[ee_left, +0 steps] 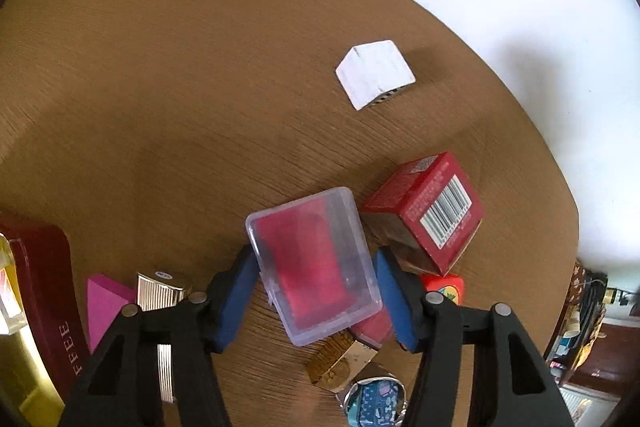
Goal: Organize rigid objects
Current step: 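Grasp the clear pink-filled box with the left gripper while the right gripper holds the red block, then carry the pink-filled box and red block into the tin and release both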
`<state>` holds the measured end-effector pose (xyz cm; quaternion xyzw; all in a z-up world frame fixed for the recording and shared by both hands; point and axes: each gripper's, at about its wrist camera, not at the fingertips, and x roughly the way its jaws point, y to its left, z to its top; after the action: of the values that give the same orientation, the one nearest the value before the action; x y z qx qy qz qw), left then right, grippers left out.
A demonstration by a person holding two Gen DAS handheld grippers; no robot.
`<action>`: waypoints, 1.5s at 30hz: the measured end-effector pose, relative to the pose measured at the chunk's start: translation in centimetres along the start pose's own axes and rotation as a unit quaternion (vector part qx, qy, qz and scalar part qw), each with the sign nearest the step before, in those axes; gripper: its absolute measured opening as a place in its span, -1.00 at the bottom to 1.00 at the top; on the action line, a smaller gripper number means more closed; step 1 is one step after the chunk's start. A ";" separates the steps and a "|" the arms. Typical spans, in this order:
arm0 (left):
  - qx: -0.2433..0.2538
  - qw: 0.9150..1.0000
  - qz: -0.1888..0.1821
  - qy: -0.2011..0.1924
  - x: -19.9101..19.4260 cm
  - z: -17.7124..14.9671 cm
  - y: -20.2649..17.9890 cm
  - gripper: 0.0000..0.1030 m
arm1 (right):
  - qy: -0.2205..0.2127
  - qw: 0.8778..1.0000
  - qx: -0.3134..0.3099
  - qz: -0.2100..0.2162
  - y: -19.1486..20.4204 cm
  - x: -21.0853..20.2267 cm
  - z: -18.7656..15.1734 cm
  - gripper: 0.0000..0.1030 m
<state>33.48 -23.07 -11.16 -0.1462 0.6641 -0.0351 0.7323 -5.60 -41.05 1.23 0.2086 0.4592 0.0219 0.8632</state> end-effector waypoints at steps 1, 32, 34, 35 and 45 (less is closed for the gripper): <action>0.006 1.000 -0.001 -0.001 -0.1 -0.2 -0.2 0.11 | 0.000 1.000 0.001 0.000 0.0 0.0 0.0 -0.74; 0.139 0.983 -0.090 -0.077 -14.5 -11.7 3.7 0.08 | 0.025 0.987 -0.033 -0.153 -0.3 -3.0 -2.9 0.43; 0.136 0.983 -0.095 -0.076 -15.2 -12.5 4.3 0.08 | 0.028 0.987 -0.046 -0.149 0.2 -2.0 -3.1 0.41; 0.136 0.983 -0.095 -0.077 -15.9 -12.9 5.0 0.08 | 0.029 0.985 -0.056 -0.159 0.4 -1.6 -3.1 0.40; 0.112 0.985 -0.073 -0.104 -20.0 -14.9 11.1 0.08 | 0.029 0.973 -0.056 -0.221 -0.4 1.0 -3.2 0.65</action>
<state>14.91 -10.06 4.04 -0.1140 0.5635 -0.1472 0.8049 -7.69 -40.11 -1.33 0.0524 0.5169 -0.1380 0.8432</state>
